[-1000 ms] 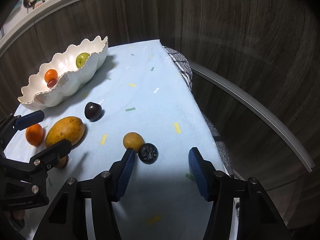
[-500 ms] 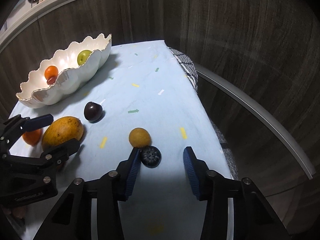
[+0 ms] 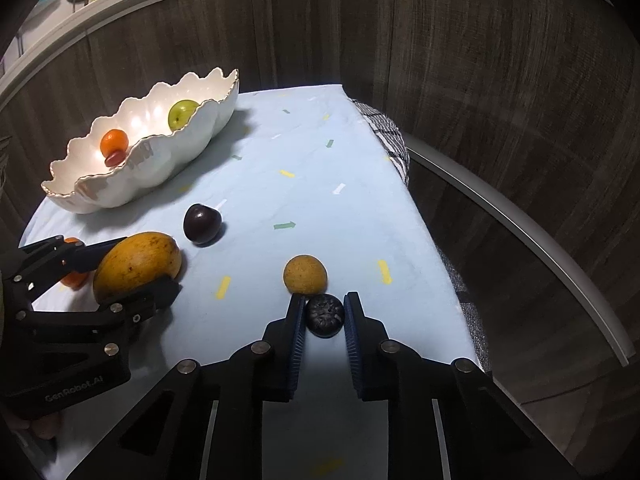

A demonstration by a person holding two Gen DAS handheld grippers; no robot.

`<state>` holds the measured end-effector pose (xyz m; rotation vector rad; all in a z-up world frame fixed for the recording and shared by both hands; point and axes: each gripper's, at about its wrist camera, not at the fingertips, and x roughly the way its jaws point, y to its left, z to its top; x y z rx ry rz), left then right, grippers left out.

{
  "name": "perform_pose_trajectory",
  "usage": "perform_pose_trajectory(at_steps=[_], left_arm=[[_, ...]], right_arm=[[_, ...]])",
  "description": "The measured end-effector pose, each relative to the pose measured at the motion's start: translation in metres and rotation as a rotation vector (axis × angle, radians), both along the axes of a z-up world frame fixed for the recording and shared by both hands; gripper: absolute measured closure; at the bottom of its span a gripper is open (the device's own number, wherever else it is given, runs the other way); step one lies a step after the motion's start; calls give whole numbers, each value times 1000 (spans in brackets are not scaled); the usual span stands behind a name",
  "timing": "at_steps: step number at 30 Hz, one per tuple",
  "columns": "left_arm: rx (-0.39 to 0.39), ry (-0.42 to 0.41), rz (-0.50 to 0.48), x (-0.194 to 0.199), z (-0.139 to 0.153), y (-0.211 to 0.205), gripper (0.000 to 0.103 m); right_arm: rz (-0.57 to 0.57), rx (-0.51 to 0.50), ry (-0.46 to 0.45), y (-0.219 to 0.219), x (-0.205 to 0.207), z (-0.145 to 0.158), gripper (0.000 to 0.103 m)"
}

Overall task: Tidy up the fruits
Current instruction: 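Grasp the yellow mango with the left tool while the right tool grasps the dark berry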

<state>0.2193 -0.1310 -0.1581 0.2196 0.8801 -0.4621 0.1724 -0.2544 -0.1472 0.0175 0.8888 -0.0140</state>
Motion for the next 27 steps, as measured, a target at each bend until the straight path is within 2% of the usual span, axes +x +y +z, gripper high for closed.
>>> perform_pose_trajectory(at_steps=[11, 27], left_arm=[[-7, -16, 3, -5, 9, 4, 46], [-28, -82, 10, -18, 41, 12, 47]], right_arm=[[-2, 12, -22, 4, -6, 8, 82], [4, 17, -71, 10, -16, 36, 82]])
